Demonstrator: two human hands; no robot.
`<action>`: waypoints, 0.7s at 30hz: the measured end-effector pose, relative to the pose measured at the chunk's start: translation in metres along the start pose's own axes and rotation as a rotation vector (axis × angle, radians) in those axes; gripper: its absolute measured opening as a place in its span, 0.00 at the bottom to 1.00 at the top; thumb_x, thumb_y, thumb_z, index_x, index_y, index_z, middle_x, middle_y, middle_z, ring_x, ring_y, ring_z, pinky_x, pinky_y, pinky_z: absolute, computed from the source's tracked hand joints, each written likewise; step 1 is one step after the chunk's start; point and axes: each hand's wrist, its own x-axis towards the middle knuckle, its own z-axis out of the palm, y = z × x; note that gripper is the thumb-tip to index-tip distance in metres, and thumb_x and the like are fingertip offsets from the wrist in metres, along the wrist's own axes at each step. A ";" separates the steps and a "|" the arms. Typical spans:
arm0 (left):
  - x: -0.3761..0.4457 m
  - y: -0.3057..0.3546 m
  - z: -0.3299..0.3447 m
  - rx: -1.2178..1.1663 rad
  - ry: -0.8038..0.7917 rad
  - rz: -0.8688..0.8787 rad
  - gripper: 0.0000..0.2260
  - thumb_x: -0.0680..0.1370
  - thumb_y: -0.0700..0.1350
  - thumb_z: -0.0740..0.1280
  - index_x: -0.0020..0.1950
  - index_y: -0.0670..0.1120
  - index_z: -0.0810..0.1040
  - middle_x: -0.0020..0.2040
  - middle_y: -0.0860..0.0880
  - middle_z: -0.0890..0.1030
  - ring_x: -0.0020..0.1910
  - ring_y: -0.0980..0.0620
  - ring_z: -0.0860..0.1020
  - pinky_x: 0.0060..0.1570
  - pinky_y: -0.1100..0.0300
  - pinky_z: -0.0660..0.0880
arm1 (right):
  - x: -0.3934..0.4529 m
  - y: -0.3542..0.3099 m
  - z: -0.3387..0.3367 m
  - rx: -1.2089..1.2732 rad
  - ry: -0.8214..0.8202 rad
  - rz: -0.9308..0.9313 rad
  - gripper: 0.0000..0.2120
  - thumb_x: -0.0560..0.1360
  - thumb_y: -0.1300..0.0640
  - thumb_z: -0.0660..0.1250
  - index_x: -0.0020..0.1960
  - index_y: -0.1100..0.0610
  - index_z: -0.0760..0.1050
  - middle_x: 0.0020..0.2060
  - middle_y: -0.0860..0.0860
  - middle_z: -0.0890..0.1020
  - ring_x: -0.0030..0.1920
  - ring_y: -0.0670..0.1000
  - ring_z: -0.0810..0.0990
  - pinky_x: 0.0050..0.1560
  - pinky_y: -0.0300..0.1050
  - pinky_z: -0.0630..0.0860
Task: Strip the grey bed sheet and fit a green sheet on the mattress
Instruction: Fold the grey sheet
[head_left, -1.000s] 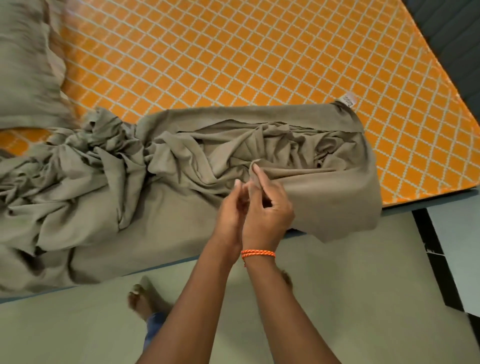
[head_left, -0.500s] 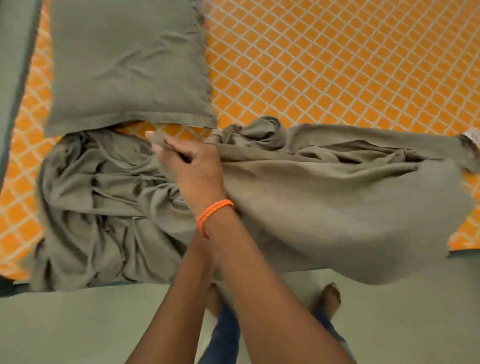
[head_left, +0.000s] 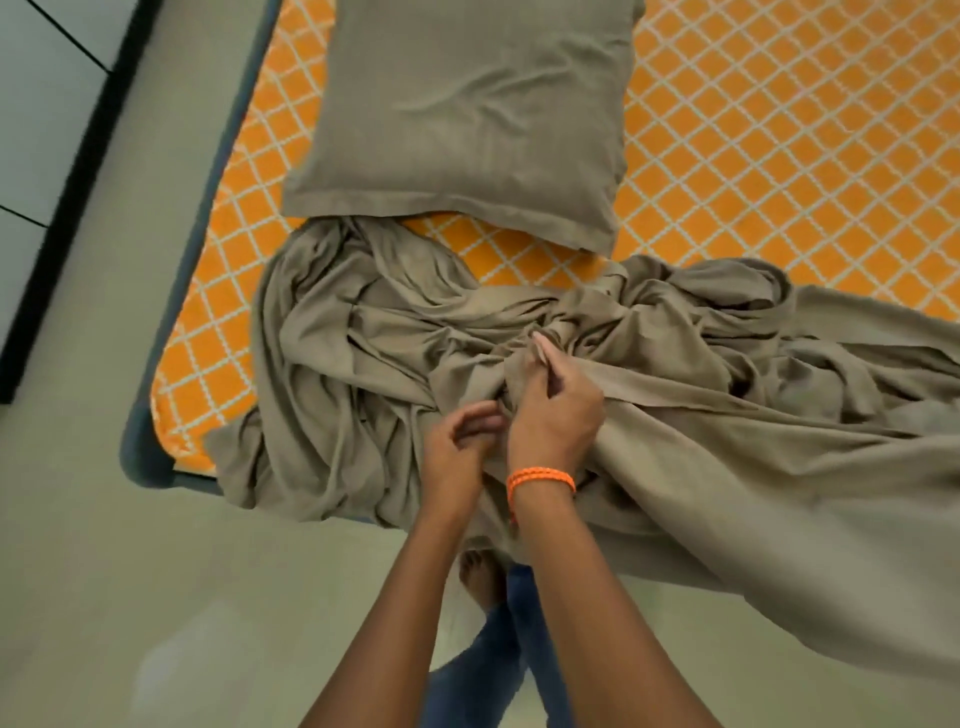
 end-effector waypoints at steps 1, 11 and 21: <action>0.002 -0.006 -0.008 0.006 0.094 0.005 0.18 0.78 0.28 0.64 0.56 0.47 0.84 0.49 0.50 0.87 0.52 0.51 0.85 0.59 0.52 0.82 | -0.004 0.002 0.000 0.016 -0.038 -0.020 0.11 0.79 0.60 0.69 0.59 0.55 0.86 0.53 0.46 0.88 0.55 0.41 0.84 0.61 0.44 0.80; 0.030 -0.024 -0.086 0.838 0.547 0.194 0.20 0.74 0.45 0.74 0.65 0.50 0.76 0.66 0.49 0.78 0.66 0.43 0.74 0.67 0.44 0.71 | -0.056 0.038 0.047 -0.343 -0.415 -0.211 0.20 0.76 0.68 0.57 0.57 0.46 0.75 0.49 0.44 0.80 0.47 0.49 0.78 0.44 0.45 0.73; 0.066 -0.029 -0.190 0.860 0.391 0.073 0.10 0.80 0.49 0.70 0.57 0.47 0.86 0.49 0.43 0.86 0.51 0.39 0.82 0.47 0.51 0.75 | -0.101 0.092 0.103 -0.800 -0.551 -0.165 0.13 0.77 0.60 0.61 0.45 0.48 0.82 0.43 0.49 0.76 0.46 0.57 0.80 0.46 0.50 0.73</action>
